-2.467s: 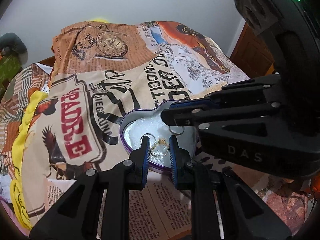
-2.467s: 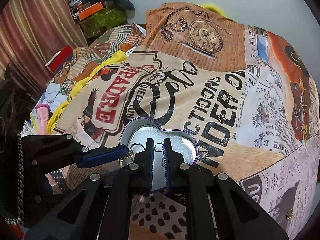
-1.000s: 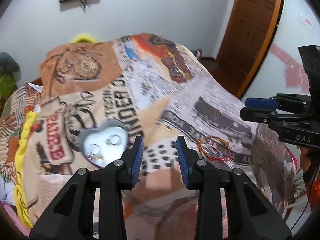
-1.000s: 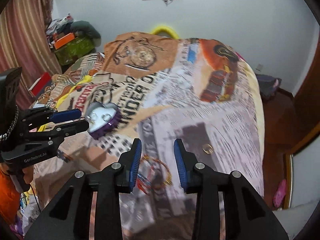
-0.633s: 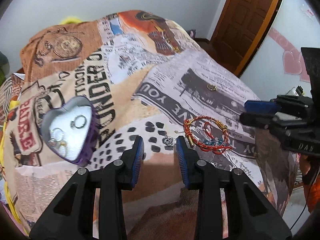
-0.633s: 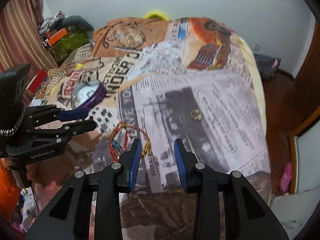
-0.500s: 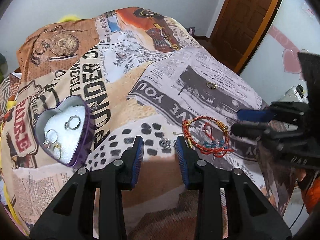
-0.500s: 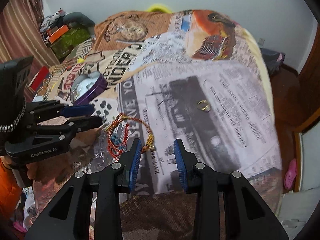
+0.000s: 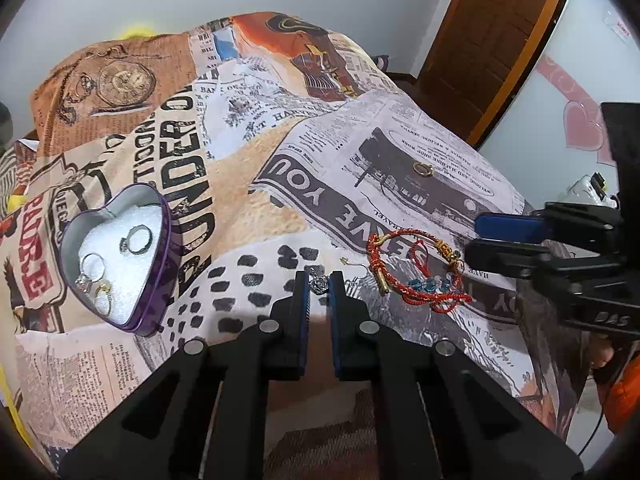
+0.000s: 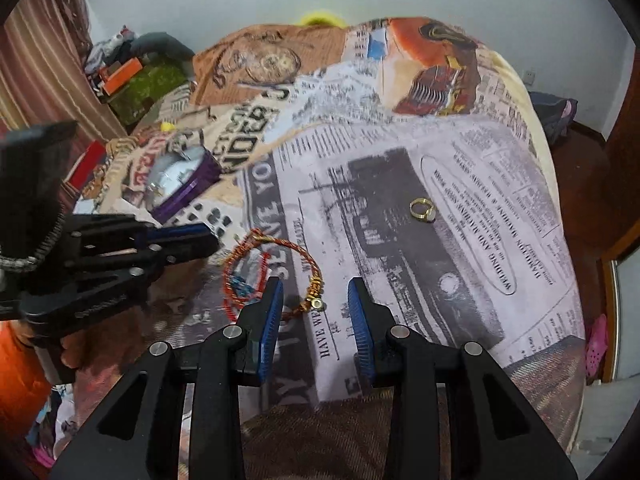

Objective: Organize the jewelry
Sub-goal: 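Move both tools back toward the bracelet pile, then grasp a red and gold bracelet with the right tool and lift it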

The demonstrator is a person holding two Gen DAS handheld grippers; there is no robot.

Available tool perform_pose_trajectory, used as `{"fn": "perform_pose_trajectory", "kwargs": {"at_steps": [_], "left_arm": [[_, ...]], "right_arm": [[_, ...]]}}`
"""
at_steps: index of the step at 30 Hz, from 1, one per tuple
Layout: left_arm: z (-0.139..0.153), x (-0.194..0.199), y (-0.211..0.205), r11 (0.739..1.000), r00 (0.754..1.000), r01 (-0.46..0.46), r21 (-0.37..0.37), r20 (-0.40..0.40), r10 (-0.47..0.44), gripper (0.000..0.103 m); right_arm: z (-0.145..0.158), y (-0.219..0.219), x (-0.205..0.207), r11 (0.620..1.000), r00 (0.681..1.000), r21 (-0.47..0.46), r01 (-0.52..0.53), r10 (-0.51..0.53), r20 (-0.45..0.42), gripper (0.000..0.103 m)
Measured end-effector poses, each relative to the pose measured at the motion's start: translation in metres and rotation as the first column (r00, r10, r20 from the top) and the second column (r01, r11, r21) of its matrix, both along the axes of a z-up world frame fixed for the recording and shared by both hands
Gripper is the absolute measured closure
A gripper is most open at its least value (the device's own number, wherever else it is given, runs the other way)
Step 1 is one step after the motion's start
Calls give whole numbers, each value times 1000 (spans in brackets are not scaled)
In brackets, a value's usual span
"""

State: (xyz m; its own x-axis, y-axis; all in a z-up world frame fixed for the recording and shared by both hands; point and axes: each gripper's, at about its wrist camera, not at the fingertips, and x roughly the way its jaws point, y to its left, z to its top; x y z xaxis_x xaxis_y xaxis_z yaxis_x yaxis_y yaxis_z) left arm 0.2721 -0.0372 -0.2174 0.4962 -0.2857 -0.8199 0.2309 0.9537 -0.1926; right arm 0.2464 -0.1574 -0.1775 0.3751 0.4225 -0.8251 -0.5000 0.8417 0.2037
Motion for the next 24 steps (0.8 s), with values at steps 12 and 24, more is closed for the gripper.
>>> {"fn": "perform_pose_trajectory", "kwargs": {"at_steps": [12, 24], "left_arm": [[26, -33, 9, 998, 994, -30, 53, 102, 24, 95], [40, -47, 16, 998, 987, -54, 40, 156, 47, 95]], "right_arm": [[3, 32, -17, 995, 995, -19, -100, 100, 23, 73], [-4, 35, -14, 996, 996, -5, -85, 85, -2, 95]]}}
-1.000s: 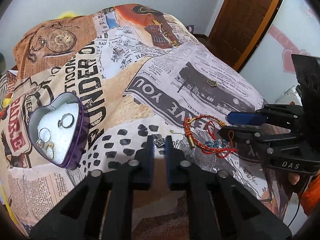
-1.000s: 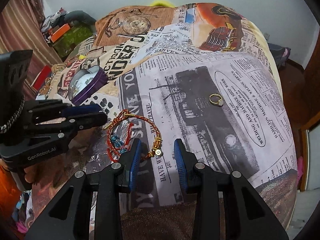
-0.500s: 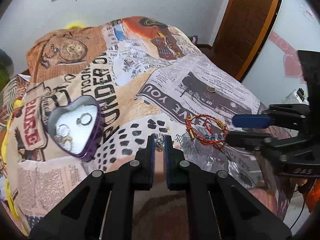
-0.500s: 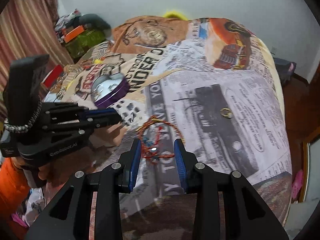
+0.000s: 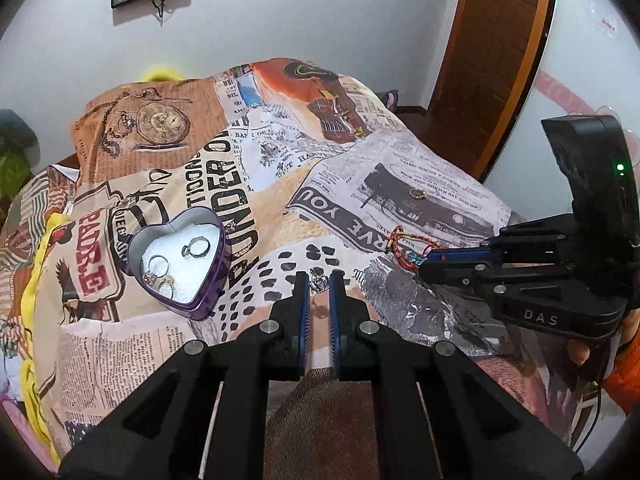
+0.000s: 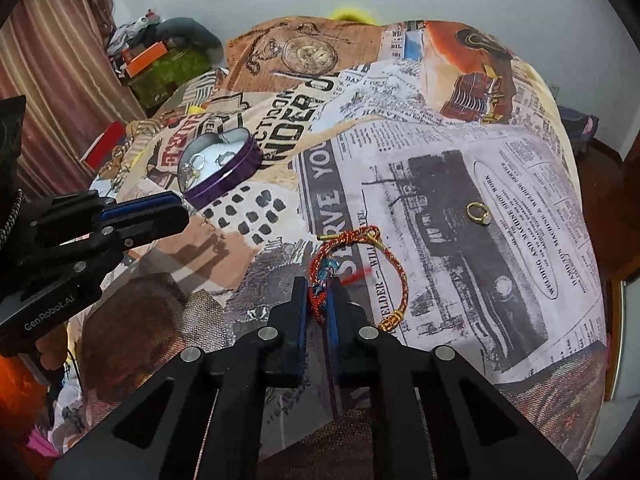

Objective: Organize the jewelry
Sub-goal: 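Grasp a red and gold bracelet with the right tool and lift it, then carry the bracelet over the heart tin with the right tool and open it while the left tool follows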

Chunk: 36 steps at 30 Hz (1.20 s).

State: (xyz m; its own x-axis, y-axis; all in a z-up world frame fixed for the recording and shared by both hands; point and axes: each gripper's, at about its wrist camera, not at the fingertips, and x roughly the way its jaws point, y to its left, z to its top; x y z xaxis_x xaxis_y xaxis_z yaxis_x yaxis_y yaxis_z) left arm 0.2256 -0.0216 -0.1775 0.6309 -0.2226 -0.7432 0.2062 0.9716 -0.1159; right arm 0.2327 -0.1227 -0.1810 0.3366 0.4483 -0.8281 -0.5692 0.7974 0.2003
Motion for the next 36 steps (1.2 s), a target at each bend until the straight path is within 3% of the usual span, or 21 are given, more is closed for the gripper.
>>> {"fn": "perform_pose_trajectory", "kwargs": {"at_steps": [12, 21, 36], "left_arm": [[25, -10, 23, 999, 997, -48, -15, 64, 49, 95], [42, -20, 52, 995, 989, -96, -21, 107, 98, 95], [42, -13, 103, 986, 977, -165, -25, 130, 167, 95]], "right_arm": [[44, 7, -7, 1000, 993, 29, 1, -4, 116, 95], [74, 37, -6, 997, 984, 71, -29, 16, 180, 95], [82, 111, 3, 986, 974, 114, -120, 95, 206, 95]]}}
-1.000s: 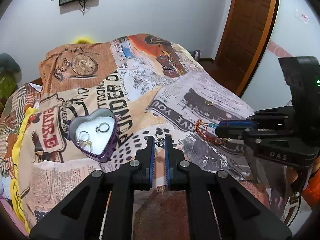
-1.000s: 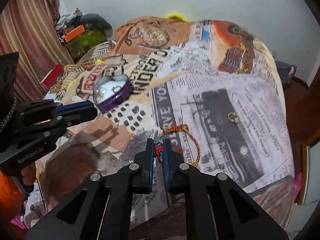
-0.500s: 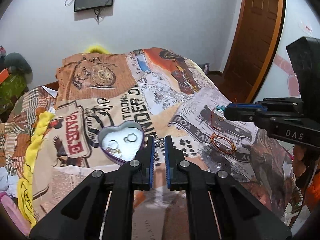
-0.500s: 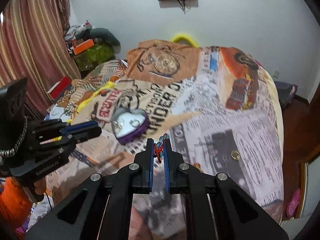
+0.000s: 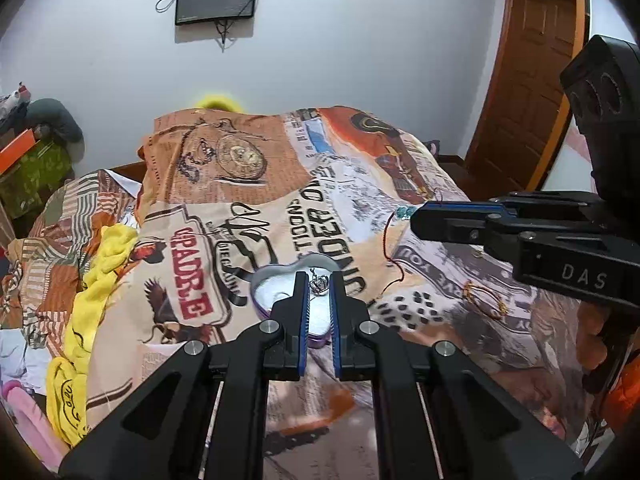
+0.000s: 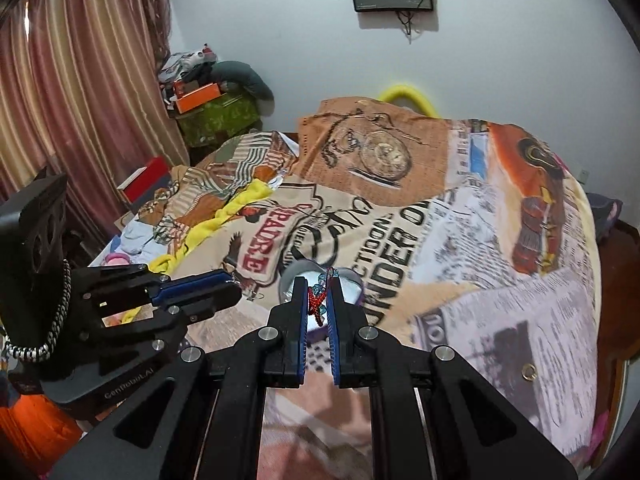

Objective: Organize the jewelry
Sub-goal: 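Carry the bracelet over the heart tin with the right tool and open it while the left tool follows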

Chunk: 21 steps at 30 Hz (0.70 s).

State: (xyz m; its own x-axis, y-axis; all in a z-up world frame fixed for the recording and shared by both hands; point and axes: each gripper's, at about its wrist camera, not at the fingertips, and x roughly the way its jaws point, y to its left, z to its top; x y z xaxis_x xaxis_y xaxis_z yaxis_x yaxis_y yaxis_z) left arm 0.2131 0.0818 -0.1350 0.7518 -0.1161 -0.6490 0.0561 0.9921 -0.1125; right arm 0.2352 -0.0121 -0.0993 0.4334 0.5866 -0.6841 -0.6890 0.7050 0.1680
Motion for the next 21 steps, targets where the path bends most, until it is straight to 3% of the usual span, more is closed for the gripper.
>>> {"fn": "perform_pose_trajectory", "kwargs": {"at_steps": [7, 21], "left_arm": [[-11, 16, 18, 1000, 1000, -24, -11, -7, 24, 95], [-62, 60, 32, 996, 994, -32, -81, -110, 23, 95]], "right_arm": [[-13, 24, 17, 1000, 999, -4, -12, 12, -37, 95], [-51, 54, 48, 998, 990, -54, -21, 13, -143, 95]]}}
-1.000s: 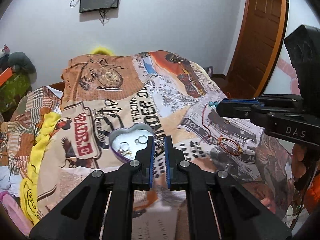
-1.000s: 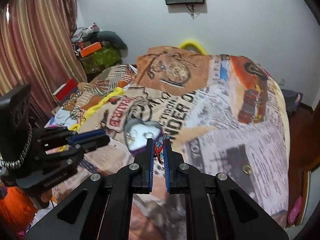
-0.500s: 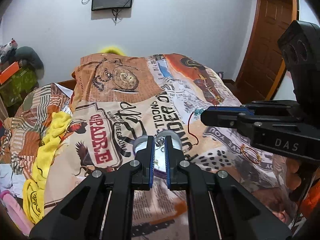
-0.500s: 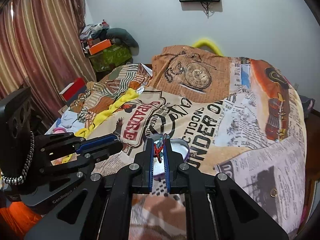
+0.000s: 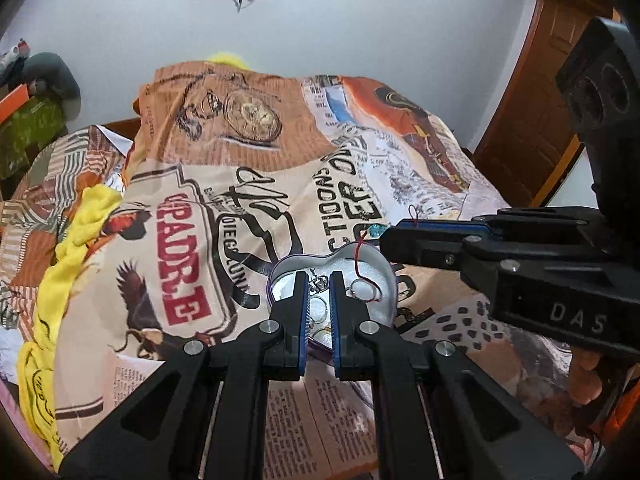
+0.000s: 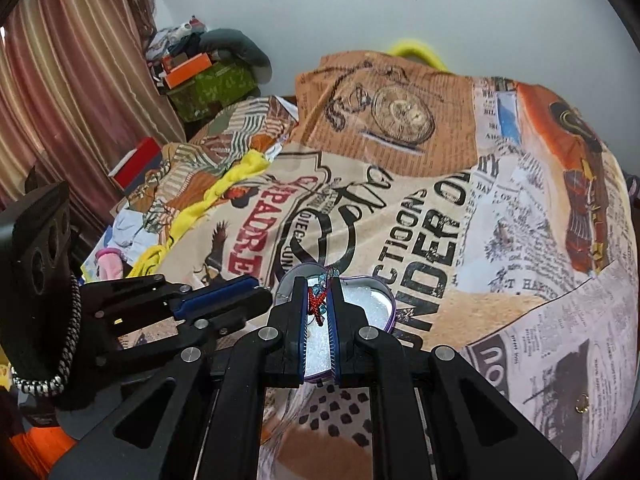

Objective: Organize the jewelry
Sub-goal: 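Carry the bracelet over the heart tin with the right tool and open it while the left tool follows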

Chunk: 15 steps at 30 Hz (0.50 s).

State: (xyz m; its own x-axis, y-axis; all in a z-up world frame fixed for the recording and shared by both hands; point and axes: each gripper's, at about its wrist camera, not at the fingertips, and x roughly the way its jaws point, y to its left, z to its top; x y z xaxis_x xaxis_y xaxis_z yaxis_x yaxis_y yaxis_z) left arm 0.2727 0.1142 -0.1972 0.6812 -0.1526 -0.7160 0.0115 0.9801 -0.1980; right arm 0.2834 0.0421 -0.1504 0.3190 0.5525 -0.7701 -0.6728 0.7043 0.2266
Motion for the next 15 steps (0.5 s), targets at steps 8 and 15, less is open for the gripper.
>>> {"fn": "perform_pose_trajectory", "kwargs": {"at_steps": [8, 15], "left_arm": [[-15, 10, -4, 1000, 999, 24, 13, -34, -23, 95], [-14, 8, -6, 999, 999, 33, 25, -36, -32, 95]], "right_arm": [[-19, 6, 8, 1000, 998, -24, -10, 8, -68, 95], [-28, 9, 10, 999, 996, -36, -9, 6, -92, 95]]}}
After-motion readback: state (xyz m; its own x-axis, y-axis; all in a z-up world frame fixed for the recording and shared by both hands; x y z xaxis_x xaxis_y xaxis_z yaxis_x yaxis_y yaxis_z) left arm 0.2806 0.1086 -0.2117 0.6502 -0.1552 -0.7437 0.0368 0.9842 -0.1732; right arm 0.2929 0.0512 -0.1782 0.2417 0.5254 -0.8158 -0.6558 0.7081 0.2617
